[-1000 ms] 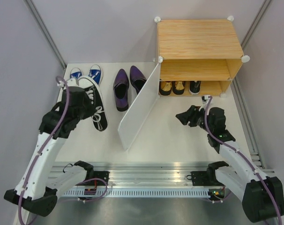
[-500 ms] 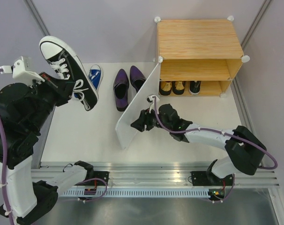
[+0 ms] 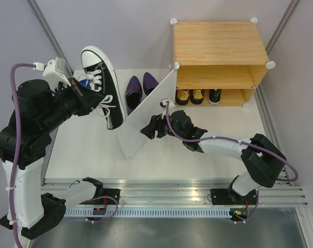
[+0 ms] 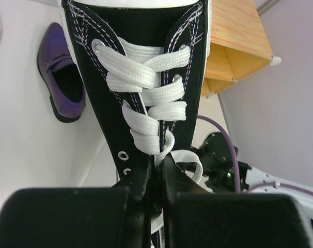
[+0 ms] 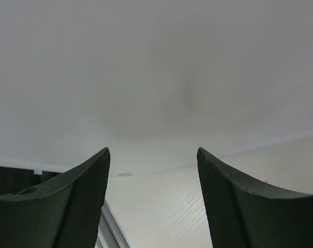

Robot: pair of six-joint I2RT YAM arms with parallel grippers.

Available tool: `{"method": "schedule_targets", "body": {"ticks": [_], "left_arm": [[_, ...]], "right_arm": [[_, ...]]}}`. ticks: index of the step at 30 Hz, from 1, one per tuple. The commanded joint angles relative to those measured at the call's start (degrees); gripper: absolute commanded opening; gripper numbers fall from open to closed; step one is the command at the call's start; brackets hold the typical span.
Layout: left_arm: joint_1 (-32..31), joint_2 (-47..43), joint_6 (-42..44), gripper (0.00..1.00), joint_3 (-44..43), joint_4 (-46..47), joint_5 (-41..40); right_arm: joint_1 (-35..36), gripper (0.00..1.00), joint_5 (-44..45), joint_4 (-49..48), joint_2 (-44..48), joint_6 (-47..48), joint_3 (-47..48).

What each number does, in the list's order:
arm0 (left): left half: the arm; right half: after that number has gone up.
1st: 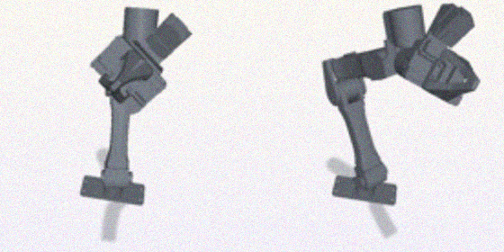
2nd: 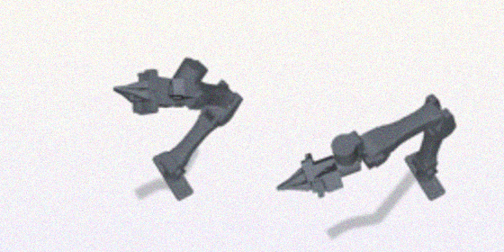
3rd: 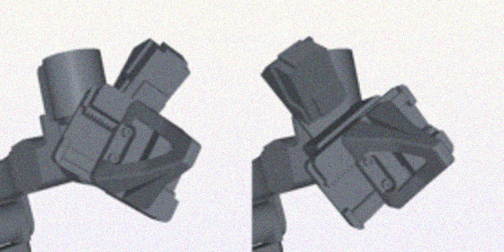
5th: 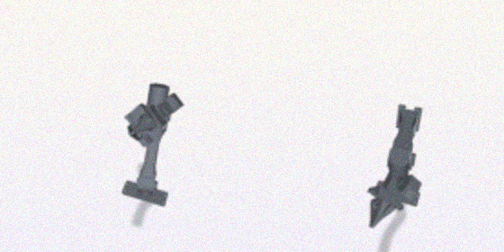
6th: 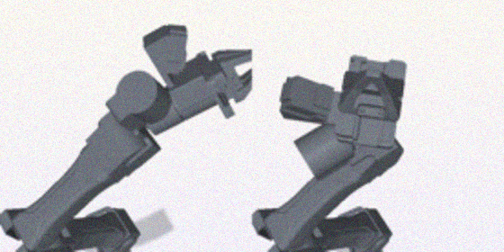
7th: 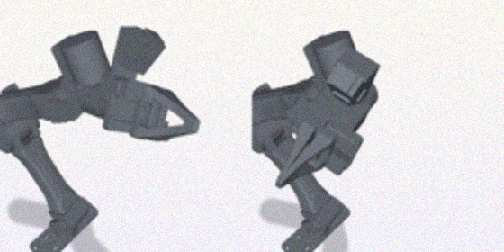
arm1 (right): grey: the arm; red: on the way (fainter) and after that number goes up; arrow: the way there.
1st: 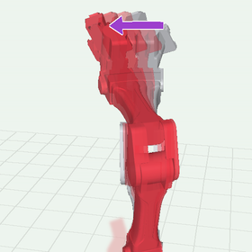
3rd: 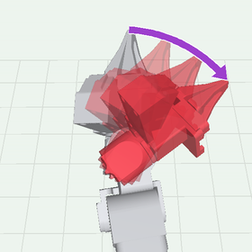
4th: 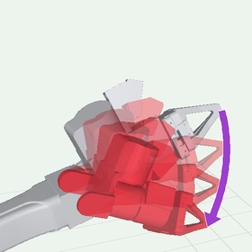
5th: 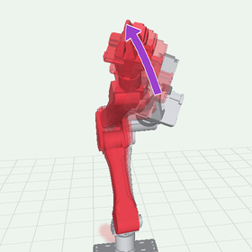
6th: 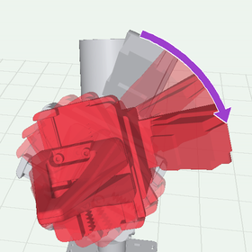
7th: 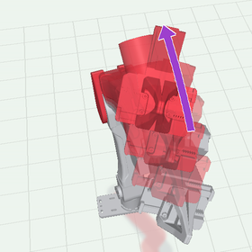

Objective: Place and organize the shoes in the shoe cabinet

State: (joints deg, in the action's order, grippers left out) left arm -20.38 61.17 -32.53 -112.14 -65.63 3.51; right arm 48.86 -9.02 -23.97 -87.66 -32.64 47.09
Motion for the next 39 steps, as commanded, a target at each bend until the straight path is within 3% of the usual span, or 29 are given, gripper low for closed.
{"method": "schedule_targets", "body": {"ticks": [1,5,8,12,14,15,17,18,20,21,23,30,39], "left_arm": [[-0.1,-0.3,-0.1,0.02,-1.2,7.4,8.2],[-0.1,0.2,-0.3,0.02,-1.3,7.7,10.8],[-0.2,0.6,-0.2,0.02,-1.2,8.0,12.7],[-1.1,2.2,-1.8,0.02,1.5,11.2,17.7],[-3.6,2.2,-3.1,0.02,5.3,16.3,17.6],[-9.4,2.6,-2.8,0.02,6.0,17.2,15.1],[-17.9,5.7,-0.7,0.02,4.8,17.5,2.1],[-26.0,7.5,0.0,0.02,4.0,17.6,-1.6],[-33.6,13.7,0.6,0.02,1.8,17.6,-7.5],[-35.3,15.9,0.6,0.02,1.2,17.8,-8.4],[-39.0,21.8,0.3,0.02,1.6,18.6,-10.8],[-42.9,38.0,-6.7,0.02,9.7,29.8,-6.5],[-41.2,60.3,-13.3,0.02,-3.0,31.7,-3.8]], "right_arm": [[-0.1,0.73,0.6,-0.1,-4.0,-0.1,8.4],[-0.6,0.72,0.8,3.4,-3.7,1.2,10.3],[-2.7,0.72,1.6,5.1,1.7,1.3,5.7],[-8.9,0.72,5.9,11.7,16.1,0.2,-2.0],[-13.1,0.73,11.5,20.6,22.2,-0.1,-3.0],[-14.5,0.74,16.9,23.3,28.7,0.1,-3.3],[-17.7,0.78,22.3,31.6,37.4,2.0,-2.7],[-18.4,0.8,29.2,34.4,39.8,2.4,-0.9],[-19.2,0.85,36.4,42.0,45.8,2.2,1.4],[-19.2,0.86,45.1,44.5,47.8,1.0,2.9],[-19.2,0.86,50.8,48.4,54.6,0.0,2.6],[-19.2,0.88,65.6,55.9,69.2,-2.3,1.1],[-19.2,0.92,66.3,56.0,68.7,1.1,-0.6]]}}
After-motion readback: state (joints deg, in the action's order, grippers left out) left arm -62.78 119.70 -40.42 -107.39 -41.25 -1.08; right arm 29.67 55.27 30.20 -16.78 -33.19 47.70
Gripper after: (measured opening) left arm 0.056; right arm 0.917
